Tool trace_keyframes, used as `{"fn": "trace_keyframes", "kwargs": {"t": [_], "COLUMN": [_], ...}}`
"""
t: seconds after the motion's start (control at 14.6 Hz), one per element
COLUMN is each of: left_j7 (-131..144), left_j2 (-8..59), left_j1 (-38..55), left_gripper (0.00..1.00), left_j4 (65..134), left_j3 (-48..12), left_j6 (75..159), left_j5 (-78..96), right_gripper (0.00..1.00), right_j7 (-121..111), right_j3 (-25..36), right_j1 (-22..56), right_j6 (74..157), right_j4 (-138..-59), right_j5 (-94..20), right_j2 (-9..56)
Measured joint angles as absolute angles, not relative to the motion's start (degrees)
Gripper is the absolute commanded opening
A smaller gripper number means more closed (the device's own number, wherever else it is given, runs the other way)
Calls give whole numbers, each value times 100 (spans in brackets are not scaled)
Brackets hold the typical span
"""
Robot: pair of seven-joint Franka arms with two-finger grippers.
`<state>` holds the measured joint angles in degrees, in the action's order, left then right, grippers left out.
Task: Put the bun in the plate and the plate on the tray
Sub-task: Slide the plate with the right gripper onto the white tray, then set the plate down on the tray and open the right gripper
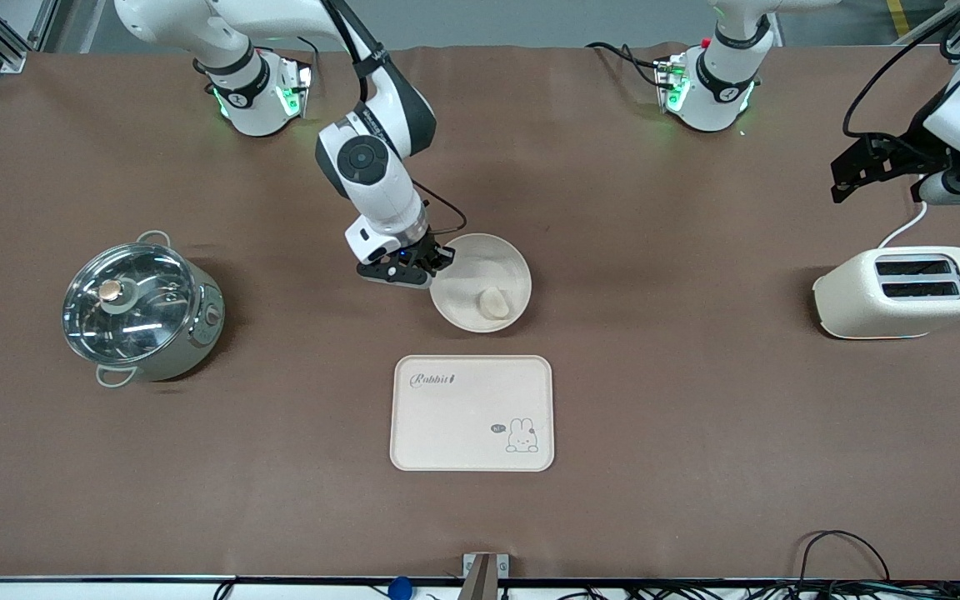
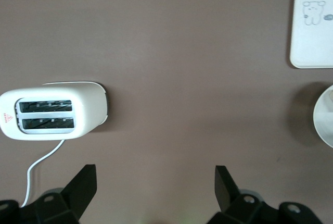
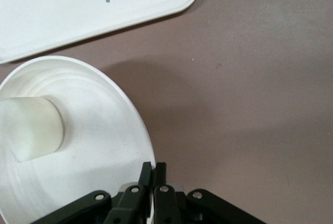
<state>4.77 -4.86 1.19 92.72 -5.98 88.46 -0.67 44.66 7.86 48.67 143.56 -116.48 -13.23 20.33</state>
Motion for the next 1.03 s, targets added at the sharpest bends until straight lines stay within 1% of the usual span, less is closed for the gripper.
{"fn": "trace_keyframes", "kwargs": {"t": [0.21, 0.34, 0.48, 0.62, 0.82, 0.96, 1.03], "left_j7": [432, 430, 430, 430, 430, 430, 430], "left_j2": [-487, -488, -488, -487, -487, -487, -487], "left_j1": [120, 122, 120, 116, 106, 87, 71], "left_gripper": [100, 100, 100, 100, 100, 100, 100], "left_j4": [9273, 9274, 9276, 9281, 9292, 9295, 9296], "left_j3": [-598, -599, -599, -595, -587, -572, -564], "left_j6": [8846, 8847, 8847, 8847, 8847, 8846, 8846], "left_j5": [-42, -42, -42, -42, -42, -42, -42], "right_gripper": [1, 1, 1, 1, 1, 1, 1], "right_j7": [4482, 4490, 4497, 4535, 4854, 4934, 4961], "right_j3": [806, 813, 815, 818, 816, 812, 811], "right_j1": [4711, 4496, 4277, 4053, 3730, 3633, 3624], "right_j6": [14371, 14306, 14120, 14069, 14068, 14080, 14094], "right_j4": [-11494, -11126, -10579, -9854, -8710, -8153, -7990], "right_j5": [-1344, -1356, -1359, -1364, -1374, -1379, -1381], "right_j2": [1961, 2037, 2312, 2860, 3960, 4576, 4769]}}
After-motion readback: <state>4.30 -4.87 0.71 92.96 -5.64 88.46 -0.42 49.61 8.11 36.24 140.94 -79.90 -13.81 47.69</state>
